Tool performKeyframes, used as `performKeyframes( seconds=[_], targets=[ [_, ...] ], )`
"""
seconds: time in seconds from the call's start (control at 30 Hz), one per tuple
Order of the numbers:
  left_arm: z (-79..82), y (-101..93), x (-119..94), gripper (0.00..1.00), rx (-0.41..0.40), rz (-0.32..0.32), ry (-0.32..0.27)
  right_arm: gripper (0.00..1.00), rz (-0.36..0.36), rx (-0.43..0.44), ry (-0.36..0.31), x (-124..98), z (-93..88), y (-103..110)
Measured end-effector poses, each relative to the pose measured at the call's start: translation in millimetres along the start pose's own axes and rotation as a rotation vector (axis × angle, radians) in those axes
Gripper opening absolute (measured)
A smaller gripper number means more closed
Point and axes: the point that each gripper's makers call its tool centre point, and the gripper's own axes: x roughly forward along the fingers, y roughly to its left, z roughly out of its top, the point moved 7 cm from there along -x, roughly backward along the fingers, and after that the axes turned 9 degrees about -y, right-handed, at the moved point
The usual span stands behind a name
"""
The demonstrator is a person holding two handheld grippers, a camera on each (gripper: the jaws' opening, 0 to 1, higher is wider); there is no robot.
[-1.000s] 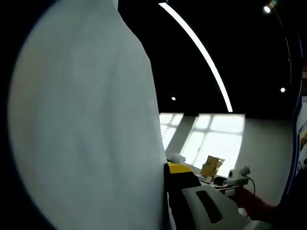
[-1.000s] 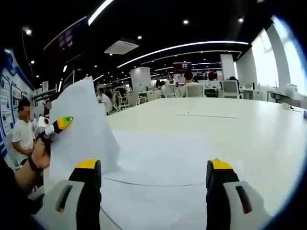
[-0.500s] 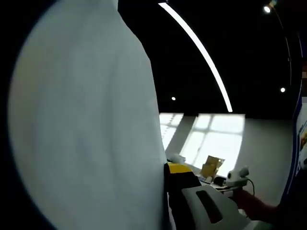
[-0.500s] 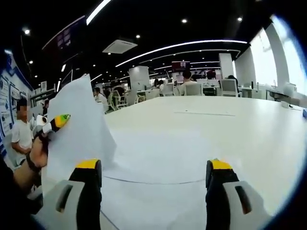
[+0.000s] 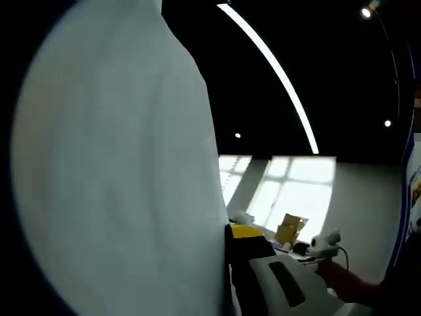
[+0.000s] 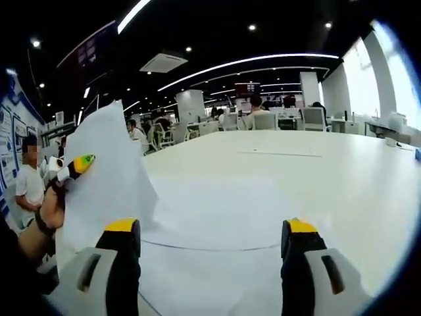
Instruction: Organize the stack of printing papers by aligning and flattening the scattered papers on the table
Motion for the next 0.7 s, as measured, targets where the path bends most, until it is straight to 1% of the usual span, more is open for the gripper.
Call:
performKeyframes(
  seconds=[0.7],
  targets=[
    [-0.7, -0.8, 0.3, 0.06, 0.0, 0.0, 0.0, 0.82, 0.003, 0.005, 0.003, 0.8, -3.2, -2.2]
  ],
)
